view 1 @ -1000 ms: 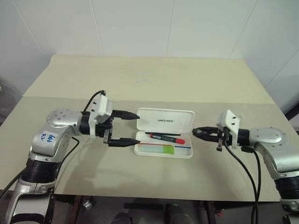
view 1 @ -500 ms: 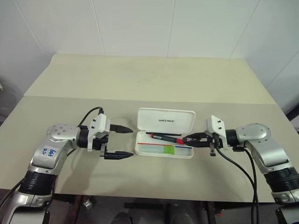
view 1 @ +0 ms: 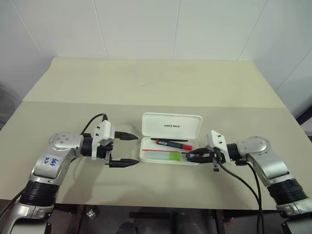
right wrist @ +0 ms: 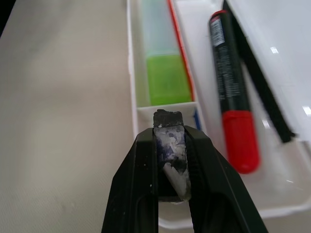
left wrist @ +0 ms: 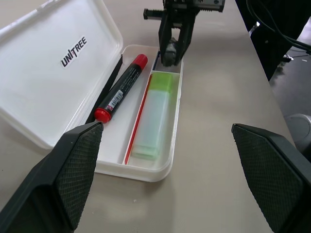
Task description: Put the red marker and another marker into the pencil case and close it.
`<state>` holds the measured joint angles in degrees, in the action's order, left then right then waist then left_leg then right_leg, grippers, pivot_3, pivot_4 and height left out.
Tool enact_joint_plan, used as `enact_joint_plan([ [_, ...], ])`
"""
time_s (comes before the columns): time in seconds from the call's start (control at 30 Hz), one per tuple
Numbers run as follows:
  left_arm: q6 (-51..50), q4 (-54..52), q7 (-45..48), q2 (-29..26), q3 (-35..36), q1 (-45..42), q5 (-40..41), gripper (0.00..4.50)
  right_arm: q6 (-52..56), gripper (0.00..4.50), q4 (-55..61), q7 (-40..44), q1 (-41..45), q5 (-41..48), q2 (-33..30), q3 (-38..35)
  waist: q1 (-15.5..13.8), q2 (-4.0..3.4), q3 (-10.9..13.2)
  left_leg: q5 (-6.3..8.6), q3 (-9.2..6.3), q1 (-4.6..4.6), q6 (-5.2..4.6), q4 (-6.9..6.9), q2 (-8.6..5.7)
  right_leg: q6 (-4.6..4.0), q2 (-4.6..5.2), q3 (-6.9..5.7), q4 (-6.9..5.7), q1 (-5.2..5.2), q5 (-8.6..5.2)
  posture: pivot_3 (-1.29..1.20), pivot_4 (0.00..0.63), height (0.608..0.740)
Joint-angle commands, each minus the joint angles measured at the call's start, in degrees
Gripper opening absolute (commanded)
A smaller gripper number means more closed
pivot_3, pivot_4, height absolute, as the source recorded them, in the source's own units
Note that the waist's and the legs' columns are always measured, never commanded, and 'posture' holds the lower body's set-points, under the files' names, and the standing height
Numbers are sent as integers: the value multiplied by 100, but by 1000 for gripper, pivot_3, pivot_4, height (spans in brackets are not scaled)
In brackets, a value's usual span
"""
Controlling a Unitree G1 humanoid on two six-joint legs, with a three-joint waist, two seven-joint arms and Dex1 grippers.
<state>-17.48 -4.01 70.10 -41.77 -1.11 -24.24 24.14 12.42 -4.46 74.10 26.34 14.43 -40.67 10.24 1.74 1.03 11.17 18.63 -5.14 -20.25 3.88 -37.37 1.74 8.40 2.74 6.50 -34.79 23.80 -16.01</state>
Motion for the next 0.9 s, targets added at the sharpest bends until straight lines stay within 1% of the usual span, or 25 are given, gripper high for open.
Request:
enact_joint_plan([
  [0.03, 28, -185, -7, -54, 50, -28, 20, 4500, -86, 397, 86, 11, 6, -6, 12, -22, -1, 0, 0, 0, 0, 0, 0, 0, 0, 0, 0, 0, 0, 0, 0, 0, 150, 740],
  [0.1, 28, -181, -8, -50, 47, -32, 17, 4500, -87, 1119, 65, 21, 27, 8, 20, -31, -1, 0, 0, 0, -1, 0, 0, 0, 0, 0, 0, 0, -1, 0, 0, 0, 150, 740],
  [0.13, 29, -178, -8, -48, 47, -34, 18, 4500, -97, 1329, 53, 1, 45, 19, 32, -55, -1, 0, 0, 0, -1, 1, 0, 0, 0, 0, -1, -1, -1, 0, 0, 0, 150, 740],
  [0.2, 40, -165, -6, -43, 47, -39, 15, 4500, -71, 2035, 50, -39, 112, 64, 33, -129, 0, 0, 0, 0, -1, 1, 0, 0, 0, 0, 0, -1, -1, 0, 0, 0, 150, 740],
  [0.27, 62, -144, 3, -42, 45, -41, 7, 4500, -49, 2616, 74, -58, 178, 127, 24, -213, 0, 0, 0, 0, -1, 1, 0, 0, 0, 0, 0, 0, 0, 0, 0, 0, 150, 740],
  [0.43, 118, -82, 20, -22, 38, -62, -12, 4500, -13, 4401, 166, -111, 247, 226, -27, -365, 0, 0, 0, 0, -1, 0, 0, 0, 0, 0, 0, 0, -1, 0, 0, 0, 150, 740],
  [0.47, 129, -67, 16, -10, 30, -78, -19, 4500, 40, 4462, 241, -110, 239, 277, -57, -423, 0, 0, 0, 0, -1, 1, 0, 0, 0, 0, 0, 0, -1, 0, 0, 0, 150, 740],
  [0.67, 204, 17, -12, 22, 40, -99, -36, 4500, 445, 4462, 834, -164, -73, 679, -271, -840, -18, 0, 0, 0, -1, -1, 0, 3, 0, 0, 0, -1, 1, 0, 0, 0, 150, 740],
  [0.77, 83, 21, -124, 59, 157, -125, 81, 4500, 956, 4462, 1229, -311, -363, 1090, -450, -1279, -25, 0, 0, 0, -5, -4, 0, 2, 0, 0, 0, -4, 4, 0, 0, 0, 150, 740],
  [0.9, -279, -1, -316, 158, 466, -254, 485, 4500, 1401, 4462, 1669, -451, -843, 1510, -785, -1937, -25, 1, 0, 0, -6, -5, 0, 1, 0, -1, 0, -4, 3, -1, 0, 0, 150, 740],
])
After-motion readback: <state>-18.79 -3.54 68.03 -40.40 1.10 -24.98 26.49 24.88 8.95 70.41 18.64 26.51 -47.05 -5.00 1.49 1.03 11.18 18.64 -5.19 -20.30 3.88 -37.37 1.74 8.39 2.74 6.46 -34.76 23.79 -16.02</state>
